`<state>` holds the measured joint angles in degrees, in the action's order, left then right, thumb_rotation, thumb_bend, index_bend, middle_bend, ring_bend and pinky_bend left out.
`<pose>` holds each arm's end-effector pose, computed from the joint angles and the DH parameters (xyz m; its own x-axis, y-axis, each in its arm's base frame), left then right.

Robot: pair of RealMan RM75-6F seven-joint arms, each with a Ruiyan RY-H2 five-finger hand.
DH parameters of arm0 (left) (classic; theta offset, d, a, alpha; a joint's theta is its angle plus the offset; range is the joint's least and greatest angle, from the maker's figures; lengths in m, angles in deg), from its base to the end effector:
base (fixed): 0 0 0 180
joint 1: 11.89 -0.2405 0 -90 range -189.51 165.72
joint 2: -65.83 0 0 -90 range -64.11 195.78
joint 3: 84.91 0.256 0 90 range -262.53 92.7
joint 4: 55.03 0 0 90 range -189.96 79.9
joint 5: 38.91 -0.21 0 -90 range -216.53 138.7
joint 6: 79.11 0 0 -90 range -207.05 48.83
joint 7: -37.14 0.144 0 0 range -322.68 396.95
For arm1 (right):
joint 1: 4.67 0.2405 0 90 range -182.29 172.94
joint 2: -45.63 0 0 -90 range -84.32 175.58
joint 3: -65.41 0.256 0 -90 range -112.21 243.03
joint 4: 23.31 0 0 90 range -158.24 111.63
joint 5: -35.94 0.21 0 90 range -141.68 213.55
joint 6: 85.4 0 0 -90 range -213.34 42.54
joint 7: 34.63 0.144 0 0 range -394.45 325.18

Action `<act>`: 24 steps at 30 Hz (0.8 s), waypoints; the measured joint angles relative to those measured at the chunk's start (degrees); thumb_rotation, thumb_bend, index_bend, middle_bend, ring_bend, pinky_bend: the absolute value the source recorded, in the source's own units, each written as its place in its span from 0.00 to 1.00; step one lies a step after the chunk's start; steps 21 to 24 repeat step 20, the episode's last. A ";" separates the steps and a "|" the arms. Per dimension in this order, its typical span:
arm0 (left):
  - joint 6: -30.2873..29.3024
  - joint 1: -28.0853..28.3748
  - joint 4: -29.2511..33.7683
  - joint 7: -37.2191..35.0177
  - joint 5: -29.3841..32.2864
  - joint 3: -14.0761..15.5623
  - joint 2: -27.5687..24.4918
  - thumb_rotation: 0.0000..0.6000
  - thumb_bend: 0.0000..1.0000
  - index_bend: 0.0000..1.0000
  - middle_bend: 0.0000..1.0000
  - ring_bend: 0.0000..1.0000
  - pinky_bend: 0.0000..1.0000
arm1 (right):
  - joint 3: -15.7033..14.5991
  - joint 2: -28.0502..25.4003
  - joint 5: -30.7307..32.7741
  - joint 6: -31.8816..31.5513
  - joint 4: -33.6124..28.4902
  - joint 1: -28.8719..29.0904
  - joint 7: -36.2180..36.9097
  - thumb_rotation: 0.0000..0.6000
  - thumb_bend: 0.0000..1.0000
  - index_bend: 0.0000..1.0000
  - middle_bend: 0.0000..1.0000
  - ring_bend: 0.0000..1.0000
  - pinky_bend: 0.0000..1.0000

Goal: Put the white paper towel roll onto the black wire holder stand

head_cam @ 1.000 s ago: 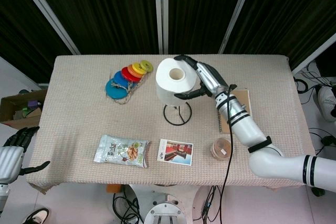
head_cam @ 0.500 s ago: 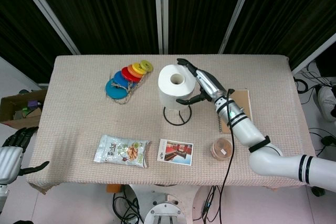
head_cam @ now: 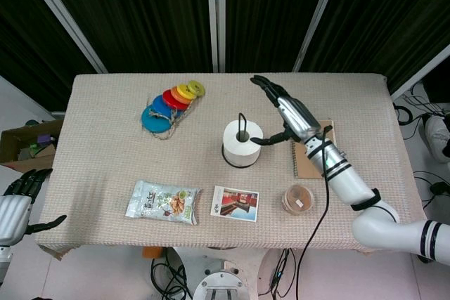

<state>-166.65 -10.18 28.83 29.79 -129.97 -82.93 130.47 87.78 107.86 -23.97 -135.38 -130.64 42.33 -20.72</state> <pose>-0.3399 0.1465 0.1601 0.4106 0.0672 0.9093 0.9118 -0.0393 -0.4088 -0.0606 -0.3648 0.1247 -0.0906 -0.3567 0.9298 -0.9069 -0.3561 -0.2250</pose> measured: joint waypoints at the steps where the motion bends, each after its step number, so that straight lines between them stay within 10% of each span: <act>1: -0.09 -0.01 -0.21 -0.09 -0.06 -0.02 0.13 0.77 0.06 0.10 0.13 0.08 0.21 | -1.10 -0.64 -2.08 -1.41 -0.17 -1.27 -1.27 1.00 0.00 0.00 0.00 0.00 0.00; 12: -0.76 0.15 -0.02 1.67 0.09 -0.69 0.94 0.77 0.06 0.10 0.12 0.08 0.21 | -22.16 -3.54 -22.19 -26.12 6.30 -27.01 -25.87 1.00 0.00 0.00 0.00 0.00 0.00; 20: -1.97 -0.08 -1.35 1.65 -0.64 -0.89 1.96 0.77 0.06 0.10 0.12 0.08 0.20 | -26.21 5.08 -24.40 -39.61 24.98 -39.31 -23.18 1.00 0.00 0.00 0.00 0.00 0.00; 24: -1.97 -0.08 -1.35 1.65 -0.64 -0.89 1.96 0.77 0.06 0.10 0.12 0.08 0.20 | -26.21 5.08 -24.40 -39.61 24.98 -39.31 -23.18 1.00 0.00 0.00 0.00 0.00 0.00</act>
